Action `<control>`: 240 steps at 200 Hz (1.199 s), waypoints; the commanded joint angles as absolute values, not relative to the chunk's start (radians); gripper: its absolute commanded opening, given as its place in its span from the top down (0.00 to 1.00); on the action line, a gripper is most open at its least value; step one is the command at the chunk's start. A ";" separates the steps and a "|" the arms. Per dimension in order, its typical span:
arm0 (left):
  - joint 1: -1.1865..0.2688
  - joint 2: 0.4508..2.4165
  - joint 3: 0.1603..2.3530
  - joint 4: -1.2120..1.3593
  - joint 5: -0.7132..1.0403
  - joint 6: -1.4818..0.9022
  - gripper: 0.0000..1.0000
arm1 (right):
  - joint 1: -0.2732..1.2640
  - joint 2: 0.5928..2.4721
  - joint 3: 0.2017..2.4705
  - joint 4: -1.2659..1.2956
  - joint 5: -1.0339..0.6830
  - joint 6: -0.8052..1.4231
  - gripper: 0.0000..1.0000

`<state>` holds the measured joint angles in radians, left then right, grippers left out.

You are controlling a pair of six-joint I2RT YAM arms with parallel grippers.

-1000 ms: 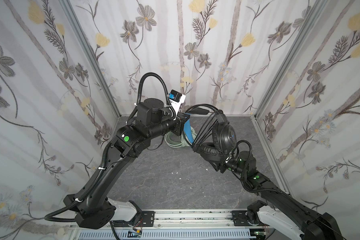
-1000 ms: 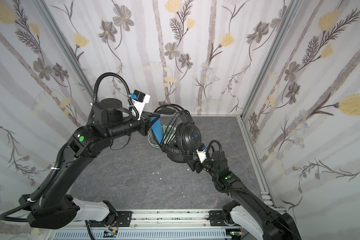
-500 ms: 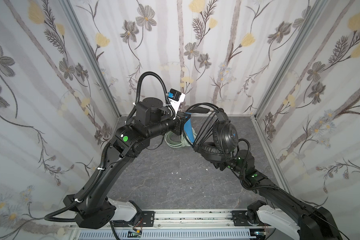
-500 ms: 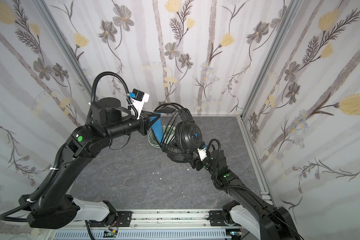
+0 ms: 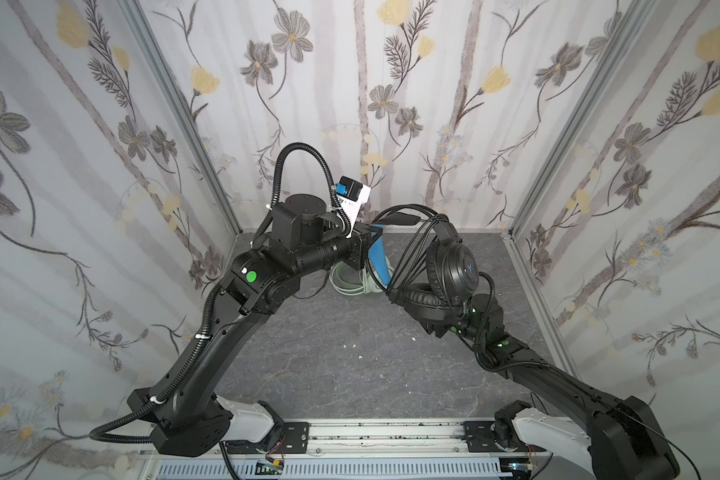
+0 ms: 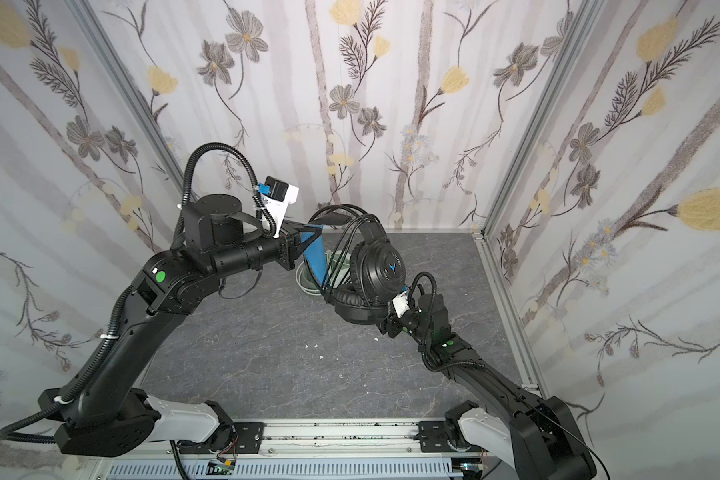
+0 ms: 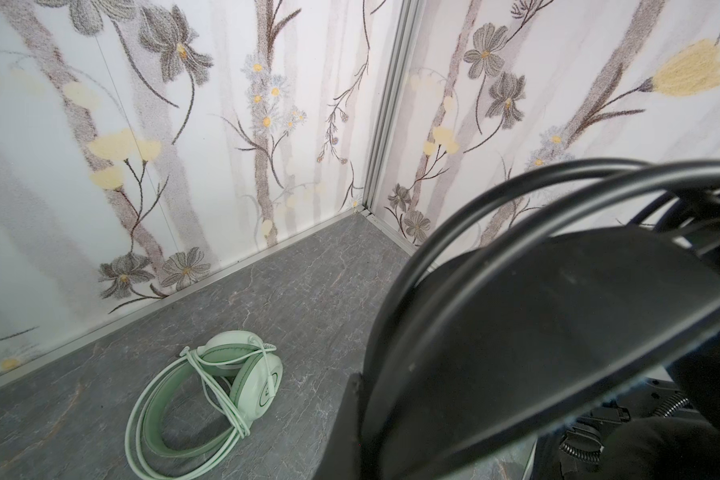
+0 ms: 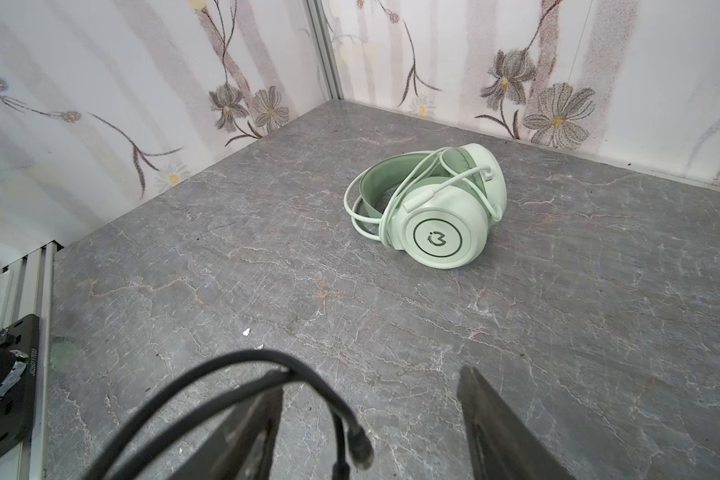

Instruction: Wrap the headphones

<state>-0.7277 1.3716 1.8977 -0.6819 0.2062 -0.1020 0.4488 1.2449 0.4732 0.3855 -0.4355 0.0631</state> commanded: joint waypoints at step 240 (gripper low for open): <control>-0.723 1.383 1.704 -0.118 -0.157 -0.457 1.00 | 0.550 1.220 0.541 0.185 -0.195 -0.002 1.00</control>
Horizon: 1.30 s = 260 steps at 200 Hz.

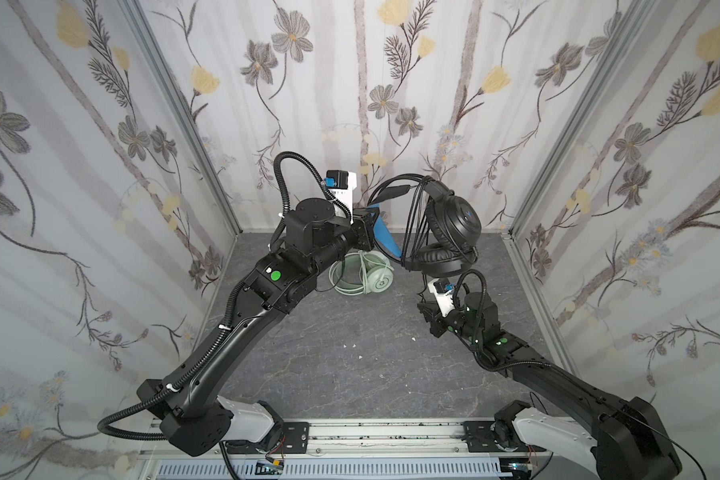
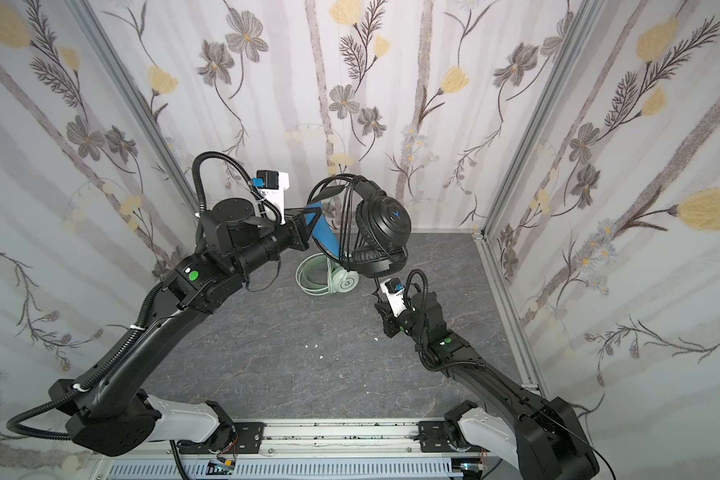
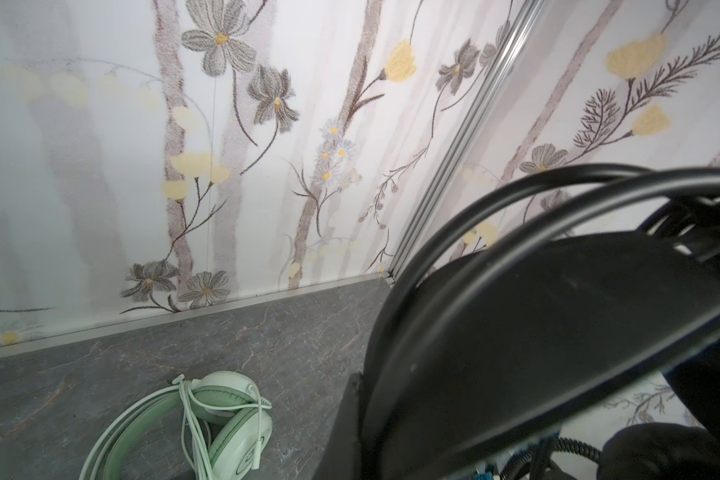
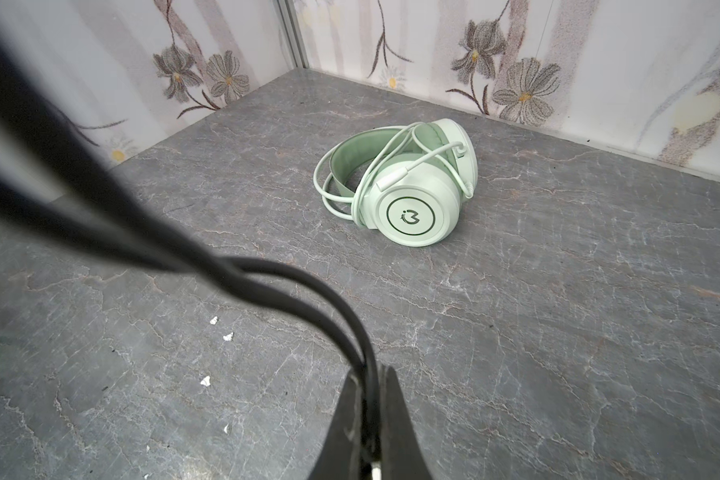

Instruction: Wrap the headphones

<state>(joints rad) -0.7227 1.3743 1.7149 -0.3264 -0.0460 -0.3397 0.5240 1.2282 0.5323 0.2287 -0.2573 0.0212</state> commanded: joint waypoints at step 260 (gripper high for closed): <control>-0.667 1.627 1.693 -0.028 -0.566 -0.415 1.00 | 0.980 1.036 0.793 -0.160 0.041 -0.130 1.00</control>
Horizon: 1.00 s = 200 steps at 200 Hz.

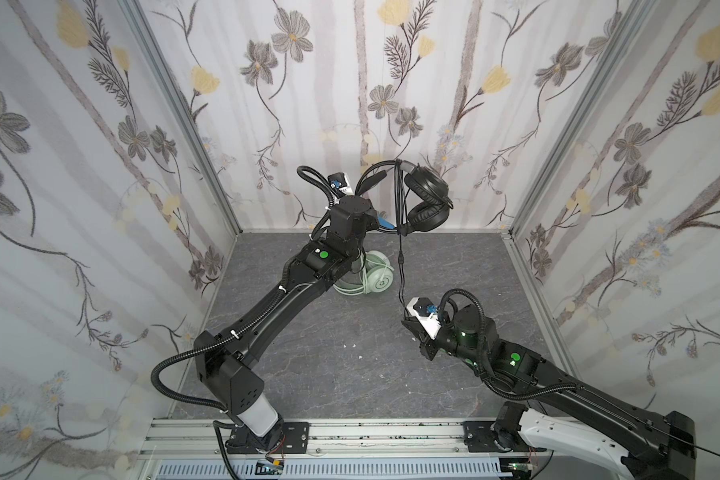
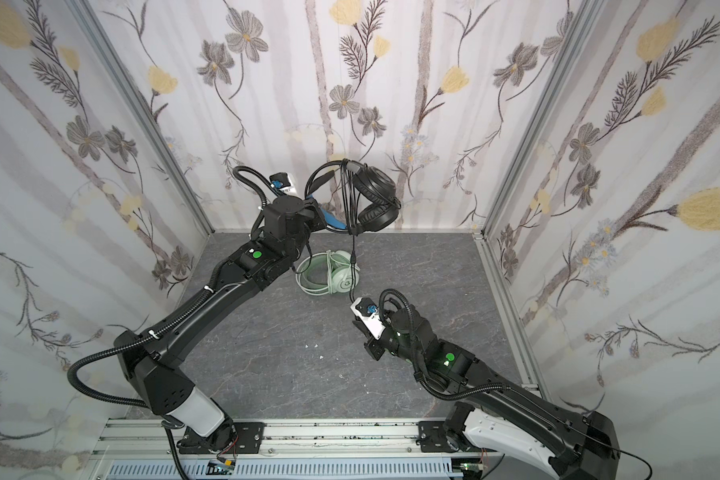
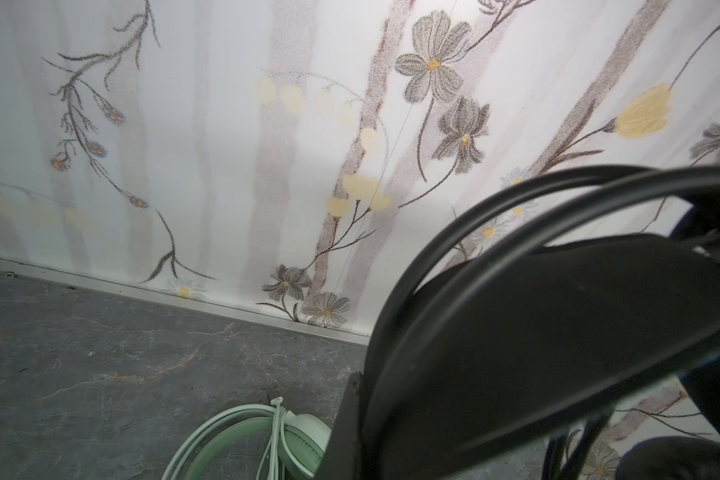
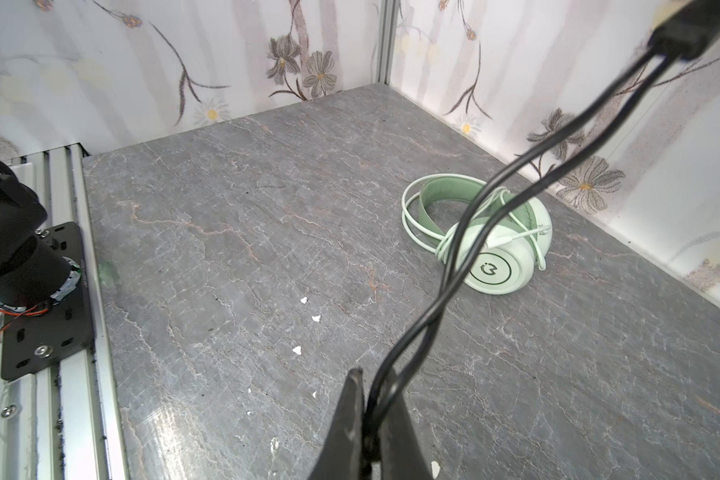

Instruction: Wrap the headphones

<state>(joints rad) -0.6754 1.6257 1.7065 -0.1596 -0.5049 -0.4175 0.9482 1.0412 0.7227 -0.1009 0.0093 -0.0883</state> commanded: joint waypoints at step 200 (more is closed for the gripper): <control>-0.692 1.379 1.298 -0.287 -0.202 0.024 1.00 | 0.879 1.239 1.355 -0.382 0.140 -0.416 1.00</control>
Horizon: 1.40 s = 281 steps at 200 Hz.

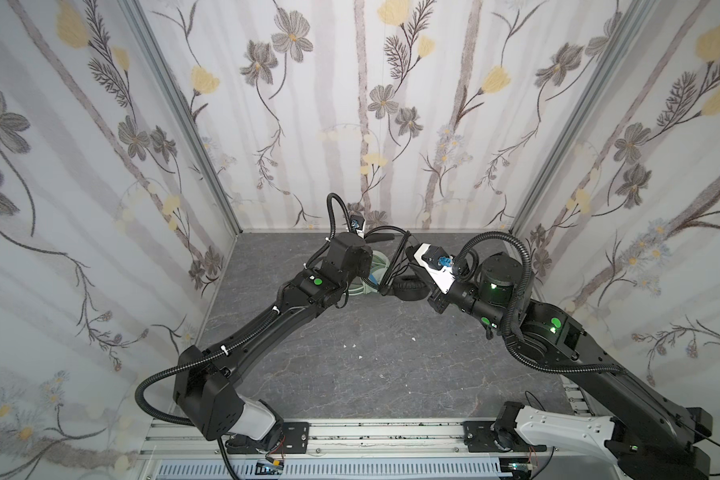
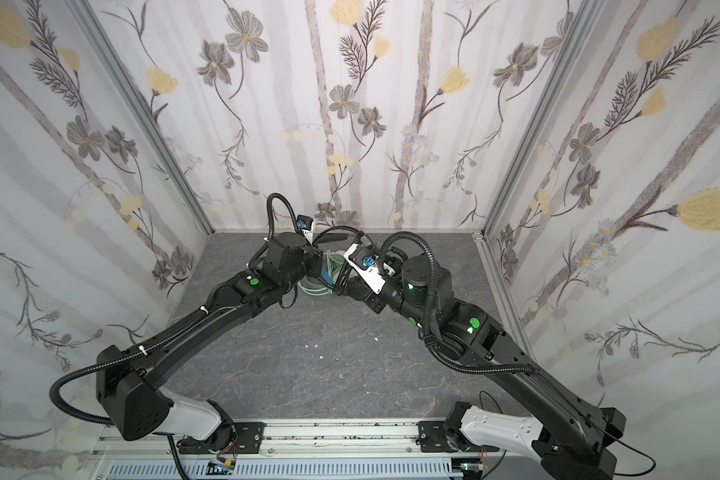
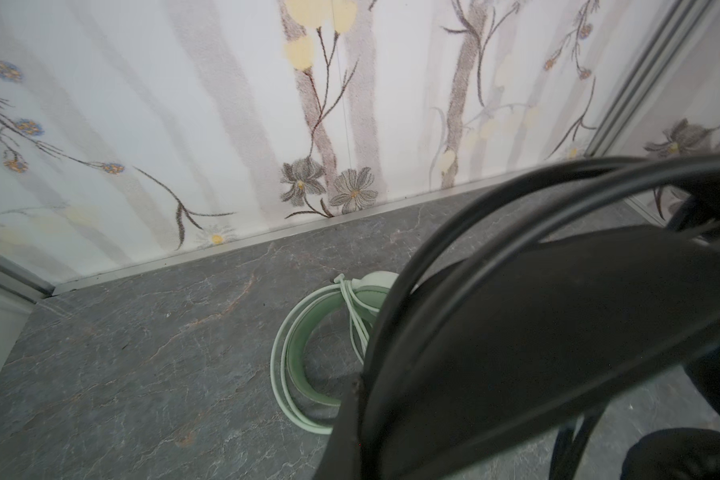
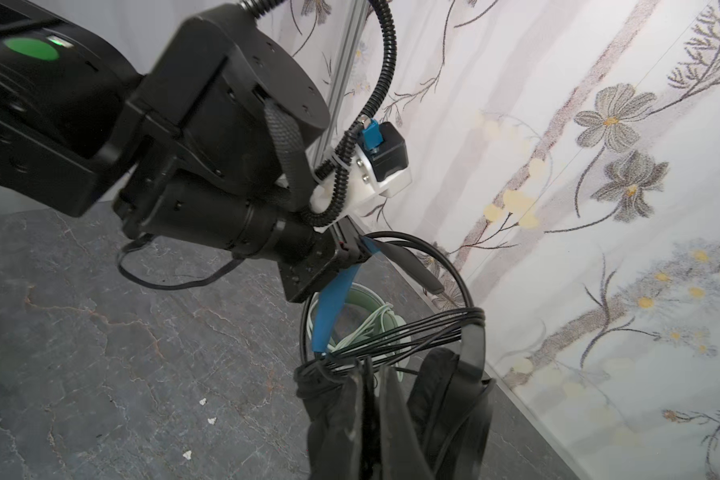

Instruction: Wrap the headphones

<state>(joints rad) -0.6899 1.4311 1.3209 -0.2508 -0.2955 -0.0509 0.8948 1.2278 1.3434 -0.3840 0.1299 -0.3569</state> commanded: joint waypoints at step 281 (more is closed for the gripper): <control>-0.693 1.256 1.269 -0.476 0.068 0.058 1.00 | 0.620 1.286 1.154 -0.282 -0.060 -0.210 0.94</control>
